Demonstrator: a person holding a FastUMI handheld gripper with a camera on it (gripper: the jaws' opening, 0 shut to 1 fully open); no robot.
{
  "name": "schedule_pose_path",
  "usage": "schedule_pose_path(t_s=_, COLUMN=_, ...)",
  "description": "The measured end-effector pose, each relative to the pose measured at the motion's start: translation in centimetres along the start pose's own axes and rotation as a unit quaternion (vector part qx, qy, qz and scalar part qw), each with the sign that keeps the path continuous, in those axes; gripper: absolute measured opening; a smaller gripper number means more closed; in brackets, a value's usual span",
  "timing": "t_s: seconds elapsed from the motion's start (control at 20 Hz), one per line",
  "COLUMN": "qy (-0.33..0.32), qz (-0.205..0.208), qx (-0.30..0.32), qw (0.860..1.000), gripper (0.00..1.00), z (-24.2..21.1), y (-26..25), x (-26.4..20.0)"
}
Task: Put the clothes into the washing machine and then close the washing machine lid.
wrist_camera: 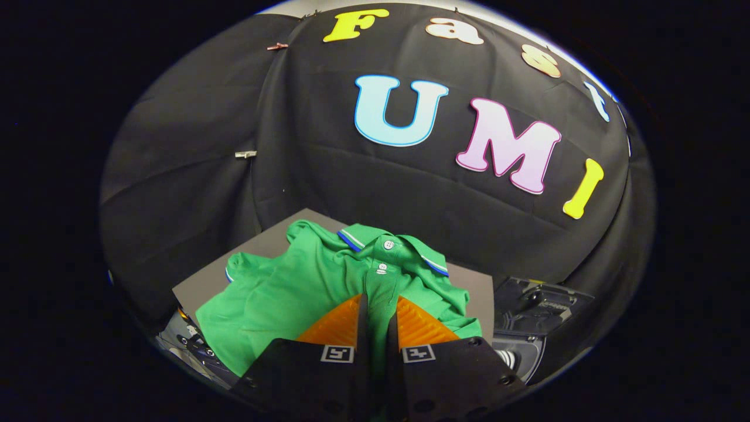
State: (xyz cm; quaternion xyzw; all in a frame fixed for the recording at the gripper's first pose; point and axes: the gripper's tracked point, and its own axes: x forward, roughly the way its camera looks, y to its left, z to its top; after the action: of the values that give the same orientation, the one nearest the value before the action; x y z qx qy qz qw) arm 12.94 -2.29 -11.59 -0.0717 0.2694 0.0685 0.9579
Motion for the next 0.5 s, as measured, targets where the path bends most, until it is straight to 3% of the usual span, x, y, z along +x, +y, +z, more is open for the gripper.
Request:
schedule_pose_path(t_s=0.15, qy=0.004, qz=0.002, qx=0.035, qw=0.999, gripper=0.15, z=0.0, y=-1.1, x=-0.3)
schedule_pose_path(t_s=0.5, qy=0.004, qz=-0.026, qx=0.042, qw=0.999, gripper=0.15, z=-0.9, y=-8.0, x=-1.3)
